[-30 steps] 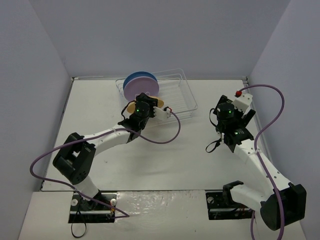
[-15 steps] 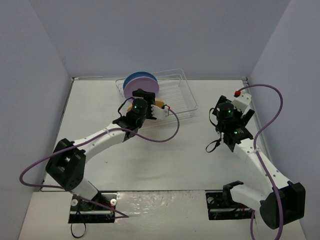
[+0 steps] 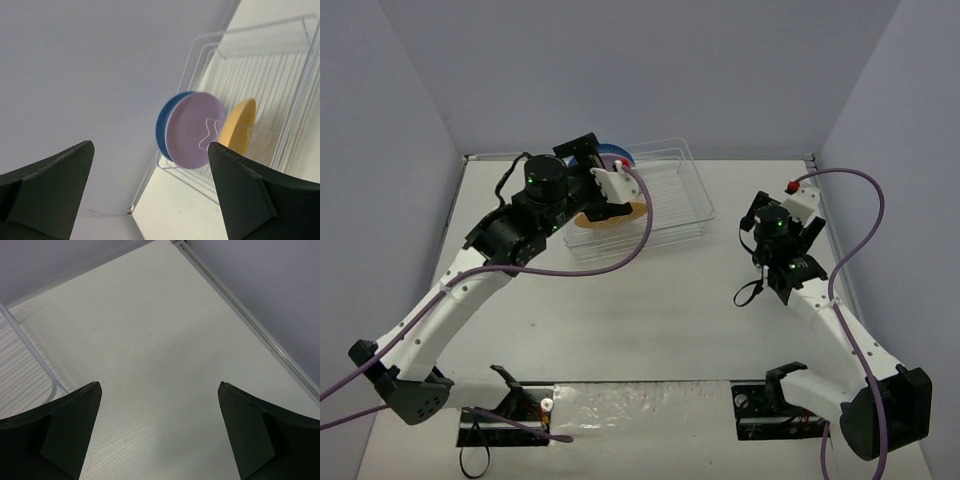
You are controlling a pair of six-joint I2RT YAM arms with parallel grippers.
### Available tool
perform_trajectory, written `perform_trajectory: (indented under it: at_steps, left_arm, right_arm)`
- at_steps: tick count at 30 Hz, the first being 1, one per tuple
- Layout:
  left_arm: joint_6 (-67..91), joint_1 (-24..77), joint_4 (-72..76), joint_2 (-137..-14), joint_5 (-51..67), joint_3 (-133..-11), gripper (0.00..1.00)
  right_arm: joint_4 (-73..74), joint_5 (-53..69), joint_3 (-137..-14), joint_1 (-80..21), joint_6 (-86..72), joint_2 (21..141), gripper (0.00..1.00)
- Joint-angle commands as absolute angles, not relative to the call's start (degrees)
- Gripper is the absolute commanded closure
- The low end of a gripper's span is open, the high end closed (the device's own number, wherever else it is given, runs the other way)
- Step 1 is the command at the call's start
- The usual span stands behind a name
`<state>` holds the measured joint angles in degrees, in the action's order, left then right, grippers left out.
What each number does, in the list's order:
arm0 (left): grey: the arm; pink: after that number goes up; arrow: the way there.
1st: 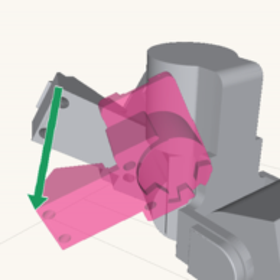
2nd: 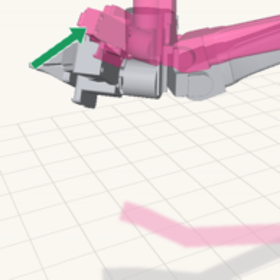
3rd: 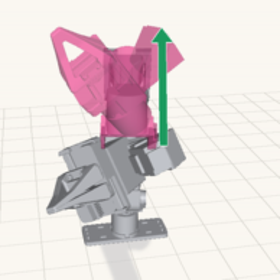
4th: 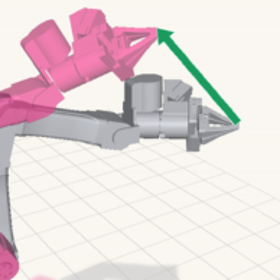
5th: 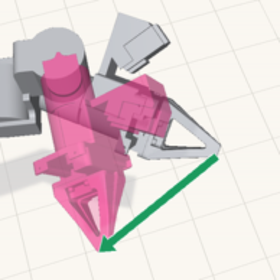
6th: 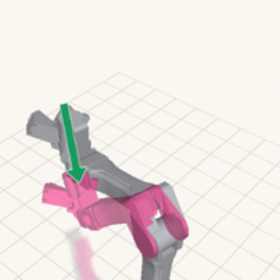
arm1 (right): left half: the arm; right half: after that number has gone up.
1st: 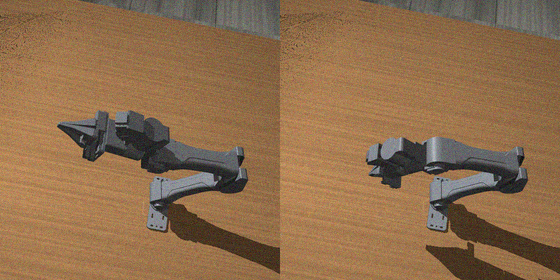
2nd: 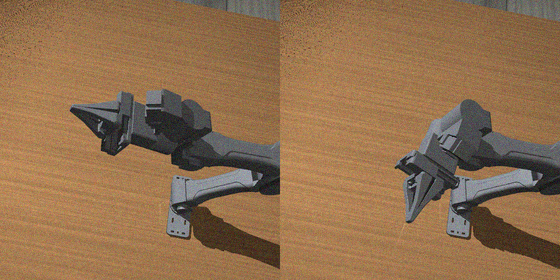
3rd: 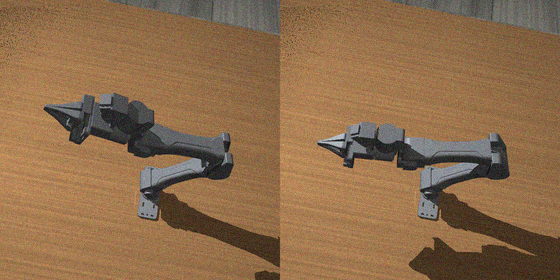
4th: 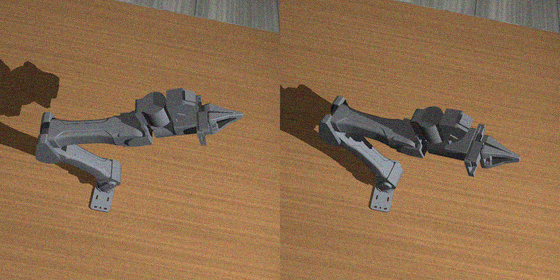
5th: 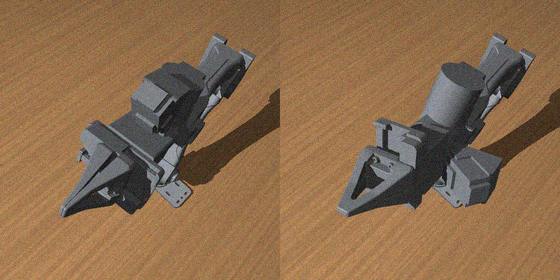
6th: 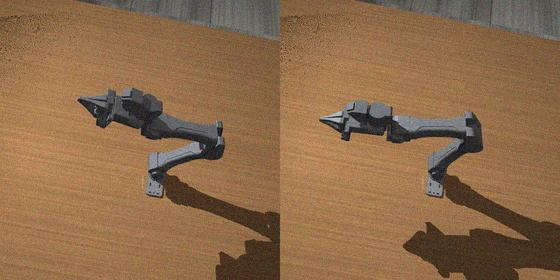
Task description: Load the plates into the dish rack
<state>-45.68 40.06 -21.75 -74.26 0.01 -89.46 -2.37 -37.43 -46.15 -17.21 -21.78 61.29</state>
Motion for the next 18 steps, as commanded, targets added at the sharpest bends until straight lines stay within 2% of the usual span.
perform_trajectory:
  at_steps: [1,4,8,12,18]
  left_arm:
    - [-23.2,39.2,-14.5,-72.3,-5.7,-93.7,0.03]
    - [-4.9,37.8,-9.6,-70.8,-13.6,-90.2,0.03]
    - [17.5,30.6,-10.0,-66.8,-14.8,-80.2,0.03]
    - [26.7,22.9,-18.9,-64.1,-23.7,-72.0,0.03]
    - [35.8,7.1,-32.0,-59.4,-22.4,-67.5,0.03]
  right_arm:
    - [-4.9,-36.3,-46.9,-16.7,-23.4,59.3,0.0]
    - [-4.3,-37.2,-46.3,-16.7,-23.9,58.3,0.0]
    - [-2.9,-38.9,-46.2,-16.6,-24.3,55.9,0.0]
    - [-3.7,-40.8,-44.7,-16.4,-24.7,53.5,0.0]
    - [-3.4,-41.4,-44.6,-16.4,-25.1,53.5,0.0]
